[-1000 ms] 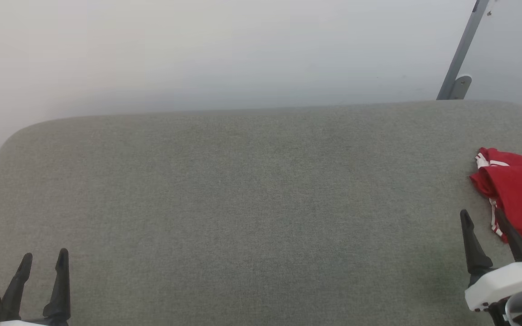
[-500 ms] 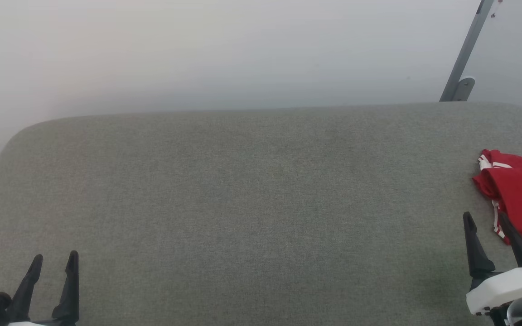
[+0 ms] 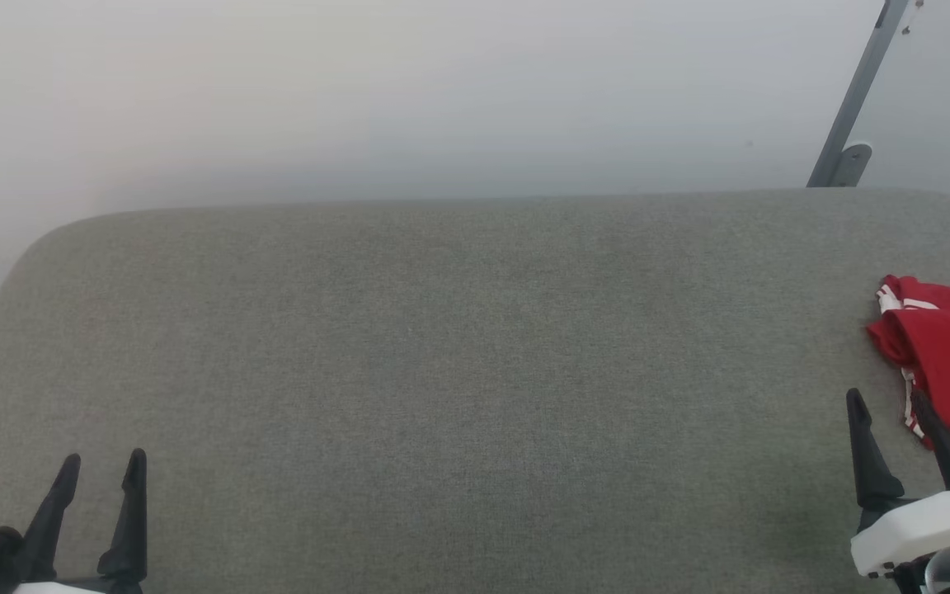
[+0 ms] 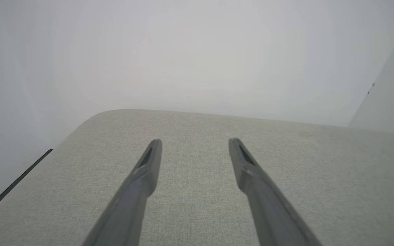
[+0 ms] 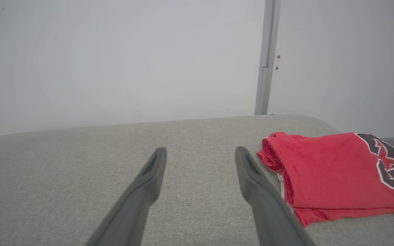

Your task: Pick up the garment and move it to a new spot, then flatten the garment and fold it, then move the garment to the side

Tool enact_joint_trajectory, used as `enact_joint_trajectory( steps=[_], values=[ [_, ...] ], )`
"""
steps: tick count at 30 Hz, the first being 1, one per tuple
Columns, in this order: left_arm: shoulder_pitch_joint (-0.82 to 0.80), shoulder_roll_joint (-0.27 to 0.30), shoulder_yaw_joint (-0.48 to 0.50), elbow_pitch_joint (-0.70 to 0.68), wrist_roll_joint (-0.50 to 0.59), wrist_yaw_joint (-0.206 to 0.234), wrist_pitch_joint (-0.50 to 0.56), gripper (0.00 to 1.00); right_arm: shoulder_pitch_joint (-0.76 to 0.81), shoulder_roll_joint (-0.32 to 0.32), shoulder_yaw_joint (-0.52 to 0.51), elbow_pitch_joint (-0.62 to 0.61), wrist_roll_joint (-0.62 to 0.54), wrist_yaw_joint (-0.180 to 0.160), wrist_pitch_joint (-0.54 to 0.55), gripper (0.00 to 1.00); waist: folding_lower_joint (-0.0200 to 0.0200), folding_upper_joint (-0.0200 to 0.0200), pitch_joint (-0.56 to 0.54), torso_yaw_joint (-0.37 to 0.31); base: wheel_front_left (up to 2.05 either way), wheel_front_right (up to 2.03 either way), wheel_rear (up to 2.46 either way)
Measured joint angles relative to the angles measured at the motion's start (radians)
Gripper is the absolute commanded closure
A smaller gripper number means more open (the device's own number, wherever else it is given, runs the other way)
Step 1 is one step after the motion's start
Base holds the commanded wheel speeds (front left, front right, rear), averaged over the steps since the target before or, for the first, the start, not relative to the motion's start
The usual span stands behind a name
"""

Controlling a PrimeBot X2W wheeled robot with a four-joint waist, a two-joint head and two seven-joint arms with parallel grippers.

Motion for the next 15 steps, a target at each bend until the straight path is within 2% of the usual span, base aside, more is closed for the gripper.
enact_joint_trajectory(
  steps=[1,2,8,15],
  values=[
    [0.000,0.000,0.000,-0.003,0.001,0.000,0.000,0.00,0.000,0.000,0.000,0.000,0.000,0.000,0.000,0.00,0.0000,0.0000,0.000,0.001,0.00,0.00,0.00],
    [0.000,0.000,0.001,-0.007,0.002,0.000,0.000,1.00,0.000,0.002,0.000,0.000,0.000,0.000,0.000,1.00,0.0000,0.0000,0.001,0.002,0.00,0.00,0.00],
    [0.016,-0.060,-0.017,0.045,-0.008,0.000,0.008,1.00,0.044,0.042,0.011,0.049,0.006,0.000,0.009,1.00,0.0000,0.0000,0.001,0.002,0.00,0.00,0.00],
    [0.011,-0.082,-0.016,0.051,-0.105,0.000,0.041,1.00,0.046,0.056,0.005,0.046,0.118,0.000,0.045,1.00,0.0000,0.0000,0.003,0.002,0.00,0.00,0.00]
  ],
)
